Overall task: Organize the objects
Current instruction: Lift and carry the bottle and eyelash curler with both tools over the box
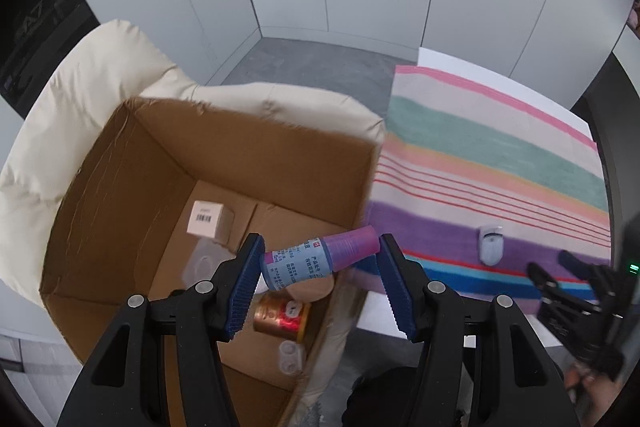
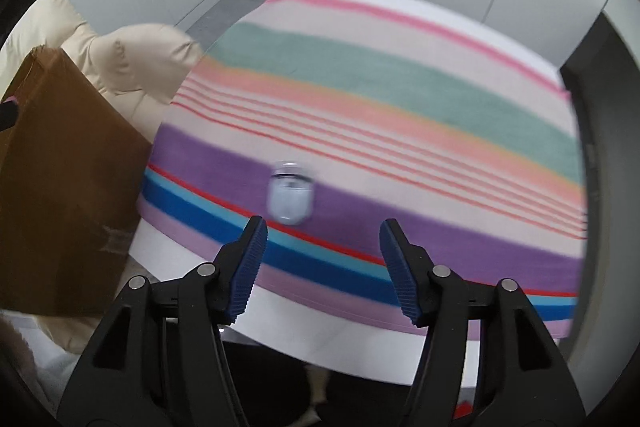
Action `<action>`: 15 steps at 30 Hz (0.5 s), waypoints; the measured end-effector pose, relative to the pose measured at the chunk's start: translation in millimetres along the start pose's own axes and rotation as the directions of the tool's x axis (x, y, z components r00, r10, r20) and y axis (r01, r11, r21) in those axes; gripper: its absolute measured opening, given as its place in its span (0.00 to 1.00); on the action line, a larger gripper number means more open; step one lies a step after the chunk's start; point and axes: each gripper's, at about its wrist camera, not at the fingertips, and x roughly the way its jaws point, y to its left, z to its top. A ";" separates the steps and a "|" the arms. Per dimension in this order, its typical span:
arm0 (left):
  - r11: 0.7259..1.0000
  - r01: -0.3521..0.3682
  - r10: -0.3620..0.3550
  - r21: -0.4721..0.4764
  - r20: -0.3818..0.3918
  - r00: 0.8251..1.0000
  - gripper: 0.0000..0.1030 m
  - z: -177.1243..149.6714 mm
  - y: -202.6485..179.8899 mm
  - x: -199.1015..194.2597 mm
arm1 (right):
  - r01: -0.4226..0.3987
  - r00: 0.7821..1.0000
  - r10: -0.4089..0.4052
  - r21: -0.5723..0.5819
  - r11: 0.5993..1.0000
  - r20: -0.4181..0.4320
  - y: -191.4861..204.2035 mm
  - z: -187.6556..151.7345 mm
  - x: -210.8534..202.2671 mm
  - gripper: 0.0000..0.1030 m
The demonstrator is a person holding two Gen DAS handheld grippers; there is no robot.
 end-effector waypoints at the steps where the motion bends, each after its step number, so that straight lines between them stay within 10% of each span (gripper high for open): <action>1: 1.000 0.001 -0.001 -0.003 -0.003 1.000 0.57 -1.3 2.1 1.0 | -0.005 1.000 0.005 0.004 1.000 -0.001 4.7 0.6 8.0 0.59; 15: 0.988 0.028 -0.046 0.152 0.116 0.992 0.57 -7.9 -57.5 2.7 | 0.049 0.999 -0.048 0.034 0.998 -0.022 30.4 2.6 78.4 0.60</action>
